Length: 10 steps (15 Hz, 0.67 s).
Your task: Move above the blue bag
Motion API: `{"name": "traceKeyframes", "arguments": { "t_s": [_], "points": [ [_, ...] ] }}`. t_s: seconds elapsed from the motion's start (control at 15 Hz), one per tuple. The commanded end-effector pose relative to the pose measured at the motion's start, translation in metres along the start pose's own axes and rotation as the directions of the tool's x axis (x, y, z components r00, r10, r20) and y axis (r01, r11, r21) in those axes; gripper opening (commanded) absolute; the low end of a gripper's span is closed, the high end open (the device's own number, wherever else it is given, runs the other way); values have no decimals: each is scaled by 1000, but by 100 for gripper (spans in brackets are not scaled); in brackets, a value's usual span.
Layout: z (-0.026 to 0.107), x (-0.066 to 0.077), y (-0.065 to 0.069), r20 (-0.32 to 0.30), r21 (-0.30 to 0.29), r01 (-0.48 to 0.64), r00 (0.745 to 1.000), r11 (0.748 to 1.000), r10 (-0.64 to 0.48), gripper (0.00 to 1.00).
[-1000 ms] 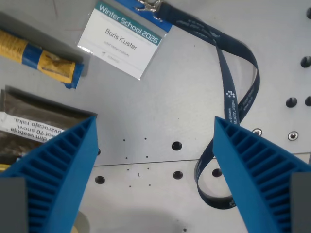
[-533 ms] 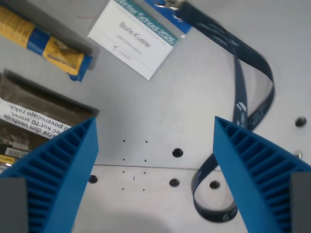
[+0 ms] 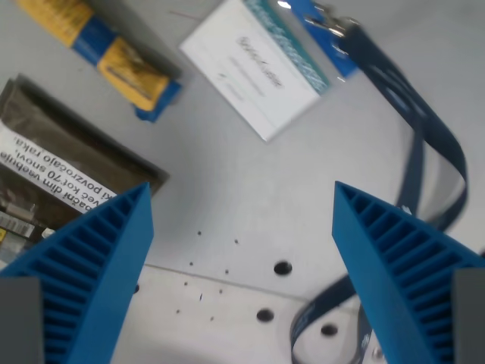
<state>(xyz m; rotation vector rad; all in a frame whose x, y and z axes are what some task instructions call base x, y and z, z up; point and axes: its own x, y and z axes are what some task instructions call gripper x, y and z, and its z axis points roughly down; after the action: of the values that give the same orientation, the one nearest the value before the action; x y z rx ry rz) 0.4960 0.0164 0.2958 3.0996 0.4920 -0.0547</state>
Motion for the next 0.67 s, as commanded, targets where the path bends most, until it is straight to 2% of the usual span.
{"name": "traceKeyframes", "arguments": {
  "t_s": [0.07,0.33,0.67],
  "points": [
    [13,2,-12,-90,-4,349,933,937,-348,100],
    [32,10,-33,-88,-7,471,878,882,-470,100],
    [55,21,-57,-85,-20,610,788,792,-610,100]
  ]
}}
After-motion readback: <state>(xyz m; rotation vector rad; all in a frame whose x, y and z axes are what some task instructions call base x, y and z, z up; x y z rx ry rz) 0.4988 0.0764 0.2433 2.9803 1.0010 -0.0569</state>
